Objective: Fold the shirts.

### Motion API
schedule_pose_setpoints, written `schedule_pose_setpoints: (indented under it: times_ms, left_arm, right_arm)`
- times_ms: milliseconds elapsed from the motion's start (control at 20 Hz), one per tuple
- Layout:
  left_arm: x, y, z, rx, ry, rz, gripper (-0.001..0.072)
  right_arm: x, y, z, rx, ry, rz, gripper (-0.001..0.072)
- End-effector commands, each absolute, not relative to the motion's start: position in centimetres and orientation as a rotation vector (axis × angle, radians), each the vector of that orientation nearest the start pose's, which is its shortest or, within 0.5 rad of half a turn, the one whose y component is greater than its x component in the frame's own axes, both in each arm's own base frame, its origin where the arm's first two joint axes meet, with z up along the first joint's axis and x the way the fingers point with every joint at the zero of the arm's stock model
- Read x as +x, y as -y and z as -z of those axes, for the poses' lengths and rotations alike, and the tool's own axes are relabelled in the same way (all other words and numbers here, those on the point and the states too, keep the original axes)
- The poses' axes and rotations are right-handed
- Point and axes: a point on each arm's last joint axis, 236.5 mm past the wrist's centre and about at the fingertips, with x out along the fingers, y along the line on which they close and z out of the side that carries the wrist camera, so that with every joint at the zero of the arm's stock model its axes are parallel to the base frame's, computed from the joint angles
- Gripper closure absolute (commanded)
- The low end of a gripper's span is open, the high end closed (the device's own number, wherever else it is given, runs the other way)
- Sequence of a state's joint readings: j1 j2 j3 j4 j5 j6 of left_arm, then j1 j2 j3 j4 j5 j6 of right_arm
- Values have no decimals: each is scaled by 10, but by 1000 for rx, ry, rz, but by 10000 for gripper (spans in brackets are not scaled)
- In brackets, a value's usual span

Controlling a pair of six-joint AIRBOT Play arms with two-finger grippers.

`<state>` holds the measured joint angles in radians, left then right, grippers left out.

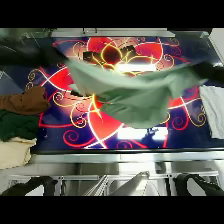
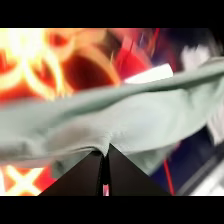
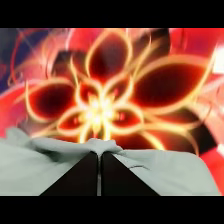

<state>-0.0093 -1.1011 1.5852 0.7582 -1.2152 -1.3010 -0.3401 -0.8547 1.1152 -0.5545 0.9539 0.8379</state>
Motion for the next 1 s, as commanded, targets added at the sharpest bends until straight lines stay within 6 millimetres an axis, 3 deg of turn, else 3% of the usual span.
schedule_pose_setpoints:
  times_ms: [0, 50, 100, 200, 300, 400, 500, 650, 750, 850, 950]
  left_arm:
    - [250, 137, -498, -136, -13, 639, 693]
    - [208, 131, -534, -96, 126, 602, 692]
    - [175, 126, -554, -60, 214, 564, 692]
    - [140, 126, -563, -13, 270, 524, 692]
    - [146, 124, -546, -23, 209, 501, 692]
    - [181, 113, -518, -64, 114, 473, 692]
    - [237, 101, -479, -127, -23, 468, 692]
    - [333, 99, -387, -189, -279, 516, 691]
    - [396, 103, -311, -243, -447, 531, 692]
    - [447, 106, -234, -275, -600, 534, 692]
    - [488, 103, -168, -300, -727, 534, 692]
  right_arm:
    - [273, -65, -430, -43, 70, -375, 694]
    - [239, -73, -464, -105, 178, -344, 694]
    - [212, -79, -487, -146, 261, -315, 694]
    - [177, -93, -510, -182, 352, -312, 694]
    - [171, -106, -512, -149, 359, -380, 694]
    - [190, -106, -503, -108, 310, -423, 693]
    - [231, -99, -482, -35, 205, -484, 693]
    - [328, -87, -415, 111, -40, -593, 692]
    - [403, -91, -348, 181, -195, -655, 693]
    - [476, -94, -264, 267, -338, -646, 693]
    - [529, -87, -176, 348, -469, -586, 691]
